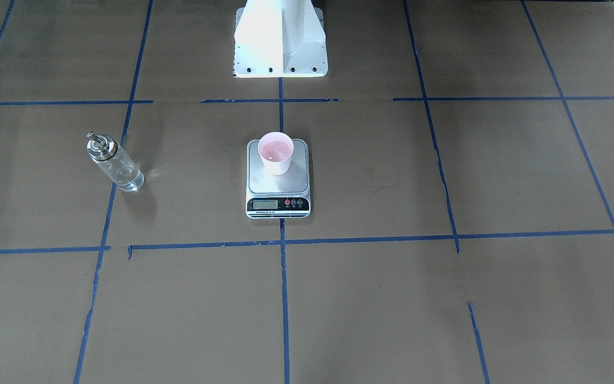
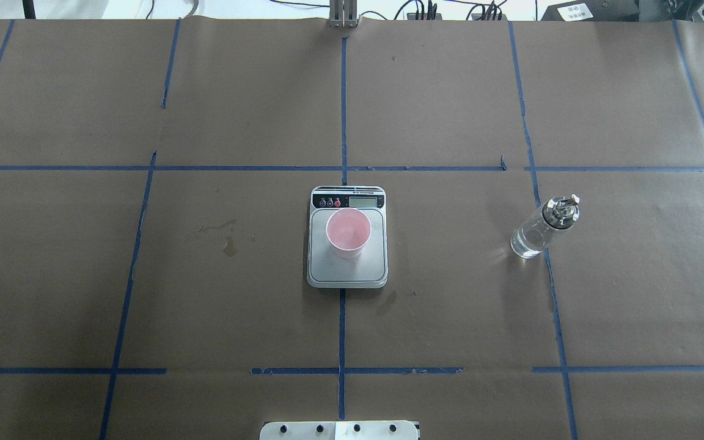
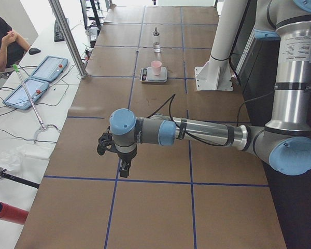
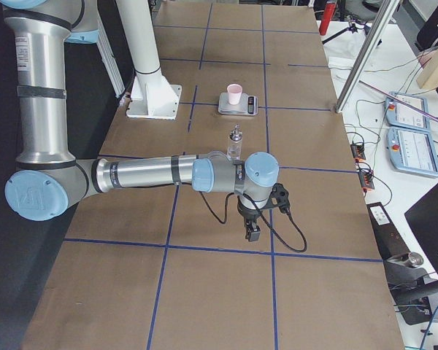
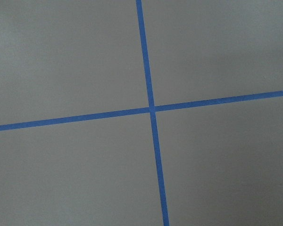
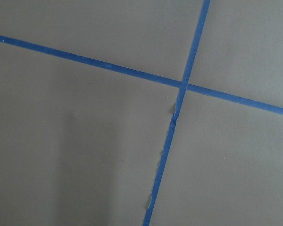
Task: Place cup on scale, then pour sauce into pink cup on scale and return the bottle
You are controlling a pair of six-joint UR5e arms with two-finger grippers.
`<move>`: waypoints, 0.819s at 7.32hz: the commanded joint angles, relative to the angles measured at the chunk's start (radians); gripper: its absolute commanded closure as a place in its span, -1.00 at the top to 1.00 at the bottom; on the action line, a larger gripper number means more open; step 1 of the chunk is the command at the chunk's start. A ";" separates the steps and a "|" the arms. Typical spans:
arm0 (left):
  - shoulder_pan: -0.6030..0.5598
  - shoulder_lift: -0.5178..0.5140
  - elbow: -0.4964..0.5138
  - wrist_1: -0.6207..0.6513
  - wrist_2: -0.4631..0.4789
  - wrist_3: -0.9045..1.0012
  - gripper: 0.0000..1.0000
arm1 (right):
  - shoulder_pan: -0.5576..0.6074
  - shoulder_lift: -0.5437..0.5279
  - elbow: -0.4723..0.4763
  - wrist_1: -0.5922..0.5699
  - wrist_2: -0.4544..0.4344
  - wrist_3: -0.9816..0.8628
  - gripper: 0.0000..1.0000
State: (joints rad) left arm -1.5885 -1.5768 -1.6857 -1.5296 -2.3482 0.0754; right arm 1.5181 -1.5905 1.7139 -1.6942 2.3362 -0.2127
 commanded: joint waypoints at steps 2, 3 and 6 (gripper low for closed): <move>-0.001 0.020 0.030 0.003 0.001 0.000 1.00 | -0.003 0.000 0.000 0.002 0.000 -0.001 1.00; -0.001 0.018 0.029 0.020 0.001 -0.002 1.00 | -0.003 -0.002 0.001 0.002 0.002 0.003 1.00; -0.001 0.018 0.035 0.028 0.001 -0.002 1.00 | -0.009 -0.002 0.004 0.002 0.003 0.003 1.00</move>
State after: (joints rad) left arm -1.5891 -1.5579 -1.6532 -1.5038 -2.3470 0.0743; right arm 1.5106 -1.5912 1.7164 -1.6920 2.3381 -0.2113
